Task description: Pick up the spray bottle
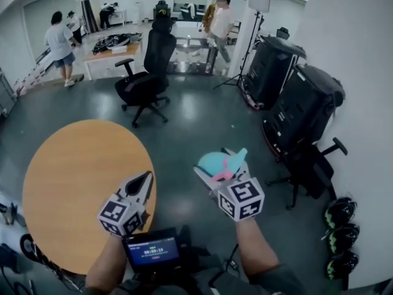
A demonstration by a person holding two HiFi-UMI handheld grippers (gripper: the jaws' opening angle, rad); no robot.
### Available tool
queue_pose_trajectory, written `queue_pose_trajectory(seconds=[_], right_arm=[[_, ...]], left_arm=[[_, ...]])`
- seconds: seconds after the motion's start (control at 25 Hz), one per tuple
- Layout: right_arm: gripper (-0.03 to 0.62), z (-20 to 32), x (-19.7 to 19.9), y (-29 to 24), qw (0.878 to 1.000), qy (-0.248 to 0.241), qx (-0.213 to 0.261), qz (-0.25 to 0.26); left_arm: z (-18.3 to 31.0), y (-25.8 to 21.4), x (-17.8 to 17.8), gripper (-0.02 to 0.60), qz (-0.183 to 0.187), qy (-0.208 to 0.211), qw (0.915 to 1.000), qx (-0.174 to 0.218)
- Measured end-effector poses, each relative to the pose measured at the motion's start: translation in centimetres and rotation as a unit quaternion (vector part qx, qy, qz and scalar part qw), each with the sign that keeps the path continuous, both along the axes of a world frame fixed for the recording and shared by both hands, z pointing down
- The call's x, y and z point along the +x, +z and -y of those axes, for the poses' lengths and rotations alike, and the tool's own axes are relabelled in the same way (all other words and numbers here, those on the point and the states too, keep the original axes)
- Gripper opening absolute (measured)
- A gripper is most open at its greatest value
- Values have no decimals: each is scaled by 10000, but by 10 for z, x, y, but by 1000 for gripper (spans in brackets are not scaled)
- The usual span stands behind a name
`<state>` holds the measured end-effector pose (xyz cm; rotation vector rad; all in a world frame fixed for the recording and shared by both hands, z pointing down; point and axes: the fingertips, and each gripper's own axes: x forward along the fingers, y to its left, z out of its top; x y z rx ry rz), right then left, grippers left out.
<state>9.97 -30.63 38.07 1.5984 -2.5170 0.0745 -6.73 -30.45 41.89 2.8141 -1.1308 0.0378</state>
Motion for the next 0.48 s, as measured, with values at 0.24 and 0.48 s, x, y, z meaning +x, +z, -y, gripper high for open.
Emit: queue_pose_trajectory(seconds=[0.24, 0.48], right_arm=[[428, -11, 24, -5, 9995, 317, 79, -46], [428, -20, 29, -10, 9991, 349, 193, -126]], left_arm=[[-7, -14, 27, 3, 25, 362, 9992, -173], [-6, -28, 37, 4, 48, 448, 9989, -108]])
